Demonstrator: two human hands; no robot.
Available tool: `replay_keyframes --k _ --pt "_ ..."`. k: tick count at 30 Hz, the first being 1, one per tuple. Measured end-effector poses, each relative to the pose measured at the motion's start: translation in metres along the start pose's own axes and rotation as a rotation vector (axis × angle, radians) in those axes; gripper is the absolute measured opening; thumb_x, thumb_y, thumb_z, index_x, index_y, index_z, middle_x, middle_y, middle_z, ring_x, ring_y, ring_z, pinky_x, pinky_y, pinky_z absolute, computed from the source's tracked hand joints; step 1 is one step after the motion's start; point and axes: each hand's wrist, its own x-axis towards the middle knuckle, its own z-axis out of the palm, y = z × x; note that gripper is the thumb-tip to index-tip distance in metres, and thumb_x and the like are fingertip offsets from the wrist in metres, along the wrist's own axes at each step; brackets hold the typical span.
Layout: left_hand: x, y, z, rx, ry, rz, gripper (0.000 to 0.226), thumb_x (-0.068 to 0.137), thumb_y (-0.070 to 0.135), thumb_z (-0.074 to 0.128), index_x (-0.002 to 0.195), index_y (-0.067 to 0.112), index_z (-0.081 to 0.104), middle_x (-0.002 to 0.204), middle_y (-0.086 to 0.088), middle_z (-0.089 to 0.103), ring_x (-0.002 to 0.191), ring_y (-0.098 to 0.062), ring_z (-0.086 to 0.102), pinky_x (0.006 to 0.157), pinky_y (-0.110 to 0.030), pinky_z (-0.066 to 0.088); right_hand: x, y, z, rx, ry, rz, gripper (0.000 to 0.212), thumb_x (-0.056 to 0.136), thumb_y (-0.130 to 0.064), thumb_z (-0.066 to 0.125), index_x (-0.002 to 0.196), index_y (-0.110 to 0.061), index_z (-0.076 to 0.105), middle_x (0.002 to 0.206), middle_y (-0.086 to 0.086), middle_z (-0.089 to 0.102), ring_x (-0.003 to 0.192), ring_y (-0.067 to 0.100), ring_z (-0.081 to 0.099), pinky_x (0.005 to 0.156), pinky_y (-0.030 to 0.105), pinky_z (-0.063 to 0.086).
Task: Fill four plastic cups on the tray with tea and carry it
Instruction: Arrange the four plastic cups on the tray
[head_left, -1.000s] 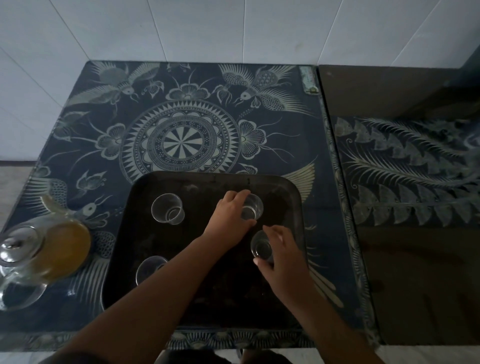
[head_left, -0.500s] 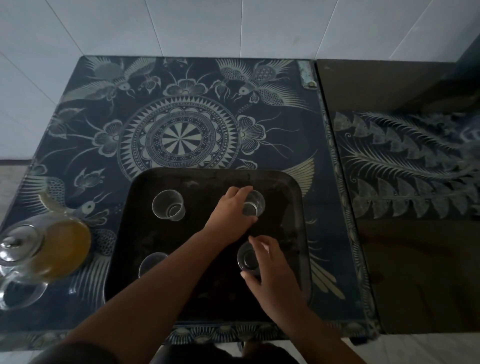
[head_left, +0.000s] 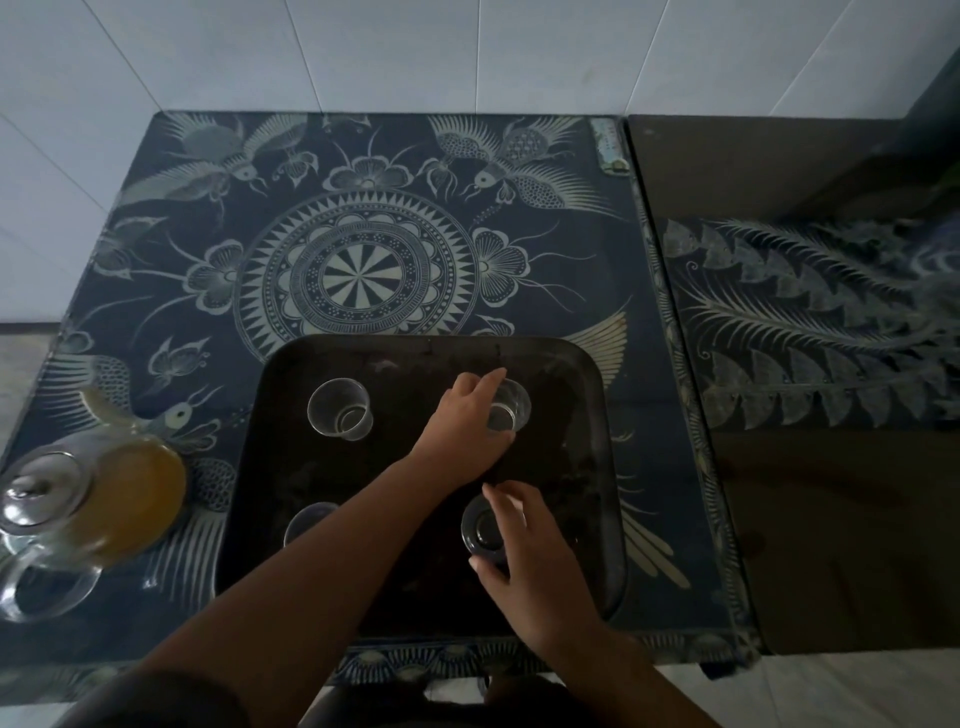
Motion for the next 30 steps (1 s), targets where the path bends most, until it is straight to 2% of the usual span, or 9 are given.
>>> replay_keyframes --k 18,23,30 --pt "-0.0018 -0.0022 0.0034 -0.038 0.006 -0.001 0.088 0.091 0.027 0.075 0.162 0.022 0.023 0.156 -0.007 0.039 0.142 -0.026 0.044 0.117 -0.046 0.044 -0.0021 0.0012 0.0005 0.011 0.002 -0.002 0.078 0.087 -0.031 0.077 0.153 -0.024 0.037 0.152 -0.009 0.034 0.137 0.005 0.043 0.105 0.01 0.036" --pt "-0.0037 -0.0039 0.005 -0.045 0.013 -0.008 0.088 0.092 0.029 0.075 0.162 0.023 0.022 0.156 -0.007 0.039 0.142 -0.025 0.043 0.116 -0.042 0.044 -0.0022 -0.0015 -0.0002 0.0 0.025 -0.015 0.079 0.087 -0.031 0.078 0.153 -0.023 0.036 0.152 -0.006 0.035 0.139 0.007 0.041 0.109 0.019 0.043" --pt "-0.0095 -0.0081 0.0091 -0.063 0.05 -0.014 0.089 0.093 0.027 0.074 0.163 0.021 0.02 0.156 -0.007 0.038 0.142 -0.022 0.044 0.106 -0.027 0.036 -0.0026 -0.0011 -0.0014 -0.037 0.024 -0.029 0.078 0.087 -0.03 0.077 0.152 -0.018 0.036 0.15 -0.003 0.037 0.137 0.01 0.044 0.106 0.015 0.042"
